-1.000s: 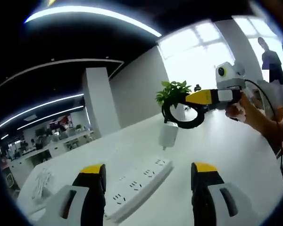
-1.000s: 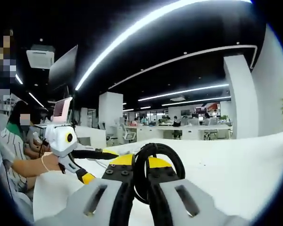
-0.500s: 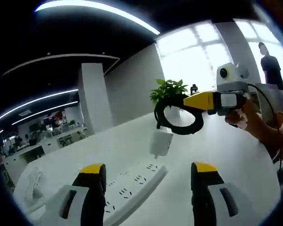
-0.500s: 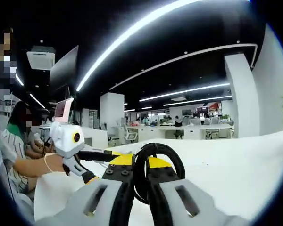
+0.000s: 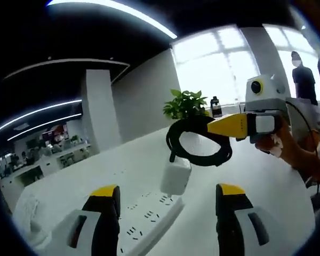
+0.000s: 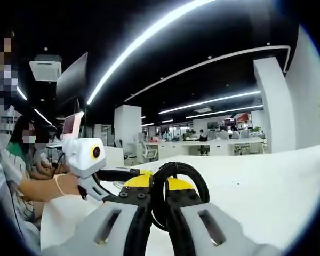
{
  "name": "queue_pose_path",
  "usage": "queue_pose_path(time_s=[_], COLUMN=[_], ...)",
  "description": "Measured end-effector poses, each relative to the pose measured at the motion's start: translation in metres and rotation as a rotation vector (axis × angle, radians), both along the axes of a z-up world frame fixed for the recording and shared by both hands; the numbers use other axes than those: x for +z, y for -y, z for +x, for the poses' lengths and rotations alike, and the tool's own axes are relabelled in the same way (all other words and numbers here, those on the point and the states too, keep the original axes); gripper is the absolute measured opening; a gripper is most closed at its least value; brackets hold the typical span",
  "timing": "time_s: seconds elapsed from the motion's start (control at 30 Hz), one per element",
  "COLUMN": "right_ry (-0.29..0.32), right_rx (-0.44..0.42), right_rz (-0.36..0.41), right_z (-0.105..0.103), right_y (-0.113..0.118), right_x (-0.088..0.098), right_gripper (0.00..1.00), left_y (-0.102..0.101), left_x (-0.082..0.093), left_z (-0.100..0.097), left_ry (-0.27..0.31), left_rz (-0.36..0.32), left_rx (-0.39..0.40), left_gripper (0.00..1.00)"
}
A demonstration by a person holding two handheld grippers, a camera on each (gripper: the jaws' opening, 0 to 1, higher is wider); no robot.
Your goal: Straighten the power strip on the desk, plug the charger into it
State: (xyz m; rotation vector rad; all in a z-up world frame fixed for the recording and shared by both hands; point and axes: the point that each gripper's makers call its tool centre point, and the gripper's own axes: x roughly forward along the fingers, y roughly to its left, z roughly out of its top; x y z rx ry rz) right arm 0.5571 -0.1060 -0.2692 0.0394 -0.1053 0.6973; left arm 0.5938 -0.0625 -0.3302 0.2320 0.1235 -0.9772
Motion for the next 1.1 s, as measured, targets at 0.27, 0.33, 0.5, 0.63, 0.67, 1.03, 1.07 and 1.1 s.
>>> queue_pose_path(time_s=[0.27, 0.33, 0.5, 0.63, 0.67, 1.03, 1.07, 1.1], right_ry=[0.012, 0.009, 0.004, 0.003, 0.001, -0.011, -0.012, -0.012], right_rx=[-0.008, -0.009, -0.012, -0.006, -0.001, 0.015, 0.014, 0.014], right_rz=[-0.012, -0.012, -0.017, -0.020, -0.018, -0.033, -0.032, -0.032], right_z=[-0.002, -0.002, -0.002, -0.002, -0.002, -0.003, -0.004, -0.004], right_y=[-0.001, -0.002, -0.003, -0.006, -0.007, -0.014, -0.014, -0.014], right_x=[0.001, 0.000, -0.003, -0.003, -0.003, -0.009, -0.009, -0.009], right_gripper=[0.06, 0.06, 0.06, 0.06, 0.06, 0.06, 0.06, 0.06], left_y=[0.016, 0.020, 0.025, 0.026, 0.025, 0.030, 0.031, 0.031], left_x=[0.002, 0.003, 0.003, -0.003, -0.005, -0.014, -0.015, -0.015], left_z=[0.003, 0.003, 0.007, 0.007, 0.007, 0.003, 0.002, 0.002], left_ry=[-0.001, 0.006, 0.018, 0.021, 0.020, 0.026, 0.022, 0.019], left_rz=[0.020, 0.025, 0.022, 0.060, 0.069, 0.110, 0.110, 0.109], left_rx=[-0.024, -0.030, -0.030, -0.020, -0.020, -0.023, -0.030, -0.031], left_gripper=[0.71, 0.69, 0.68, 0.65, 0.63, 0.44, 0.42, 0.41])
